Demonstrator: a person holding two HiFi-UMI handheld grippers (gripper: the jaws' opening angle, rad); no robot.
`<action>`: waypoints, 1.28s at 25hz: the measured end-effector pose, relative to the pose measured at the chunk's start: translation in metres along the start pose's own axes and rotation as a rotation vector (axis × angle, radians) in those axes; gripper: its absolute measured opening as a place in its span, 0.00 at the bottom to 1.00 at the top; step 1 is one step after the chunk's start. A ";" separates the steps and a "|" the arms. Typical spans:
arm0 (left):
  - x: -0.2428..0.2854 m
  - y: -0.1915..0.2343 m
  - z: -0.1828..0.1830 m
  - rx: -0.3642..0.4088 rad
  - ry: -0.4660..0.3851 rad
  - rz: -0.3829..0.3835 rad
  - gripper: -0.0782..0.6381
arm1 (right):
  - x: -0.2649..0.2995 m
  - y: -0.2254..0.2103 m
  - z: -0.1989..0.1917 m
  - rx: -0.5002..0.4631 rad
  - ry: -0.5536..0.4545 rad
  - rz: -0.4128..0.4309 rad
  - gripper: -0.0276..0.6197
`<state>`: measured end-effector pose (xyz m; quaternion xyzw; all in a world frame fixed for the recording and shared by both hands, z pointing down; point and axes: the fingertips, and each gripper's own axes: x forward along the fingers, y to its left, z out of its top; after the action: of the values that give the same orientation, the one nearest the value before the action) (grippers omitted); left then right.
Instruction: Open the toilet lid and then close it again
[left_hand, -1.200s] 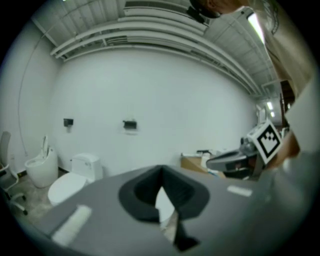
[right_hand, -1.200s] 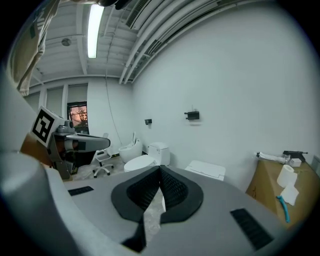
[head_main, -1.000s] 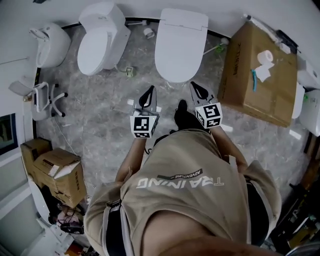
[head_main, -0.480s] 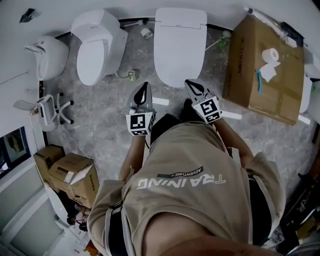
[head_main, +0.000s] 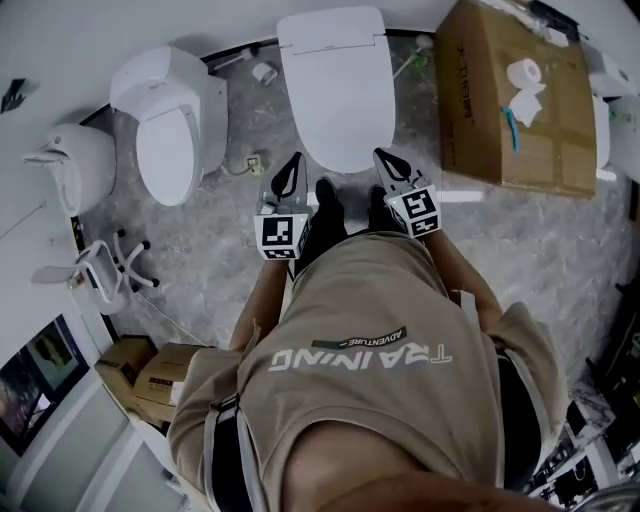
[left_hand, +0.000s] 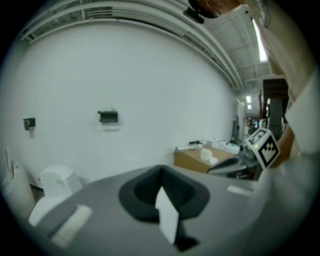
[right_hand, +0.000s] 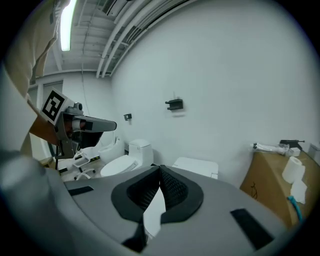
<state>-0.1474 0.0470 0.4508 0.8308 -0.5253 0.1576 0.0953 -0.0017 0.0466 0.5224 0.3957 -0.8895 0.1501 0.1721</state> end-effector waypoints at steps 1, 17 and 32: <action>0.002 0.003 0.000 0.012 -0.005 -0.030 0.11 | 0.001 0.001 0.000 0.013 0.001 -0.031 0.06; 0.036 0.000 -0.117 0.017 0.194 -0.269 0.11 | 0.002 0.013 -0.099 0.101 0.186 -0.187 0.06; 0.084 -0.029 -0.322 0.005 0.510 -0.261 0.11 | 0.082 0.001 -0.295 0.188 0.447 -0.060 0.06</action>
<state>-0.1399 0.0934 0.7818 0.8252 -0.3724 0.3491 0.2418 0.0008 0.1128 0.8216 0.3932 -0.7994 0.3107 0.3313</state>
